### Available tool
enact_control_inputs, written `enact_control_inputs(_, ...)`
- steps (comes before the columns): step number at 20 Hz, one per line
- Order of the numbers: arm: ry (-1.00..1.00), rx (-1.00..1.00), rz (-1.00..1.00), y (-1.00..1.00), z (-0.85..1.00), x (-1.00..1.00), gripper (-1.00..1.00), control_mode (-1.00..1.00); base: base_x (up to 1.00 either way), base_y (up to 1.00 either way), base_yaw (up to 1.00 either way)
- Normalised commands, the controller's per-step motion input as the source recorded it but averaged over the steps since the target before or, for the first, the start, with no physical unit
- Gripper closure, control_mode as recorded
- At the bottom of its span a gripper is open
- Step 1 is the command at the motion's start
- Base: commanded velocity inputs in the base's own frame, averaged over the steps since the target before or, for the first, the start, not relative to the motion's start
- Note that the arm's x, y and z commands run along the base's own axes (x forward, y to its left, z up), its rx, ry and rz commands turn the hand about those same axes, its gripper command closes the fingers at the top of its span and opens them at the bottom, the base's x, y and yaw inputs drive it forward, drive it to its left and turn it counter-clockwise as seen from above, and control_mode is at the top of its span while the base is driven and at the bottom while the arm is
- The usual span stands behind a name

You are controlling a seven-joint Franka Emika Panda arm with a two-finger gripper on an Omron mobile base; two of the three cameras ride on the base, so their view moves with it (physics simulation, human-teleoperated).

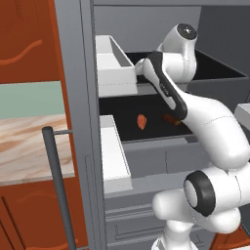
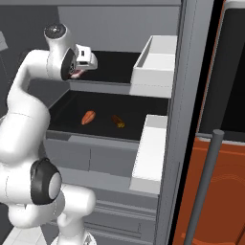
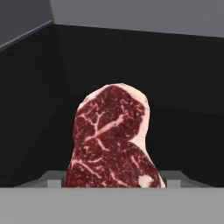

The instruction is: Gather the sweet potatos from the fridge and place them on a tray on the dining counter. Then gather the steaks from the fridge and place them on the other tray.

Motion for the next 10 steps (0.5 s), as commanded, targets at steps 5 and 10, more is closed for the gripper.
enact_control_inputs(5,0.02,0.00,-0.16,-0.51,0.21,-1.00,1.00,-1.00,0.00,0.00,0.00)
enact_control_inputs(10,0.06,0.00,-0.18,-0.43,0.02,-1.00,1.00,-1.00,0.00,0.00,0.00)
